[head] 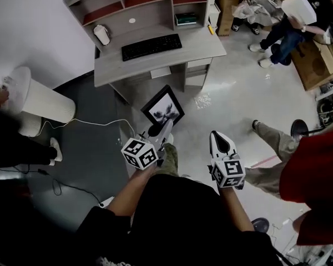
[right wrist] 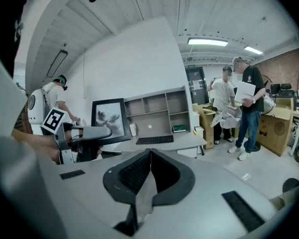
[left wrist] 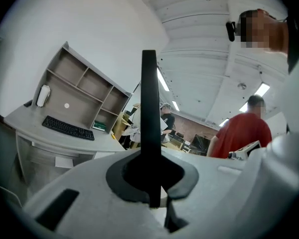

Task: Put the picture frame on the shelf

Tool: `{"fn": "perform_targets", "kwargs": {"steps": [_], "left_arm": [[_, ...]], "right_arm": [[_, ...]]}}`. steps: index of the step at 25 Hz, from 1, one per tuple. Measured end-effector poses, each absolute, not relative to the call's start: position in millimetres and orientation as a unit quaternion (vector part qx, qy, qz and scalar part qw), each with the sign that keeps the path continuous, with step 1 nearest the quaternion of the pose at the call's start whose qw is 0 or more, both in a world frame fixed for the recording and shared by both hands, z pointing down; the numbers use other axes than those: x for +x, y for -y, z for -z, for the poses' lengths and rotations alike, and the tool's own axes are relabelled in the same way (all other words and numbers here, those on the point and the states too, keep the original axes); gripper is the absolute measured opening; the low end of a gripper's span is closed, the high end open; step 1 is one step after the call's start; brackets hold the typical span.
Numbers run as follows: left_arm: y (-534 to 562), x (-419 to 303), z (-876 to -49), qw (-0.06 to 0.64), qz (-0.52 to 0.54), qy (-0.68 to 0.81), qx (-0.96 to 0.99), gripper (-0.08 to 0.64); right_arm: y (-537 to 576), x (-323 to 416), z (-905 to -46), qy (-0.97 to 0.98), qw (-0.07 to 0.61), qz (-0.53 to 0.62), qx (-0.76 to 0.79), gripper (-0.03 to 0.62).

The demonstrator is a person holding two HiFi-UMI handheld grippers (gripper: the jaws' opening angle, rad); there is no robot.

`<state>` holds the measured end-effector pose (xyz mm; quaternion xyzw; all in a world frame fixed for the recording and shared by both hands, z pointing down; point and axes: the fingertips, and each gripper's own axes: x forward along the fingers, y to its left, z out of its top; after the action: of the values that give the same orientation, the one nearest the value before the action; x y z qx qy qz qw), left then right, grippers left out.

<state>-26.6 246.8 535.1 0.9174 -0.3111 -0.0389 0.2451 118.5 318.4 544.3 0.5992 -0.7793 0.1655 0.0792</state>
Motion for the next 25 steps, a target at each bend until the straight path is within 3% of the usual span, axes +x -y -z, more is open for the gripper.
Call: {"fn": "perform_targets", "kwargs": {"steps": [9,25], "left_arm": [[-132.8,-45.9,-526.0,0.240,0.022,0.293,0.925,0.025],[20.3,-87.8,-523.9,0.245,0.007,0.206,0.947,0.025]], "right_arm": [[-184.4,125.7,-509.6,0.733,0.081,-0.118,0.665,0.014],[-21.3,56.9,-493.5,0.741,0.092,-0.106,0.657,0.014]]}}
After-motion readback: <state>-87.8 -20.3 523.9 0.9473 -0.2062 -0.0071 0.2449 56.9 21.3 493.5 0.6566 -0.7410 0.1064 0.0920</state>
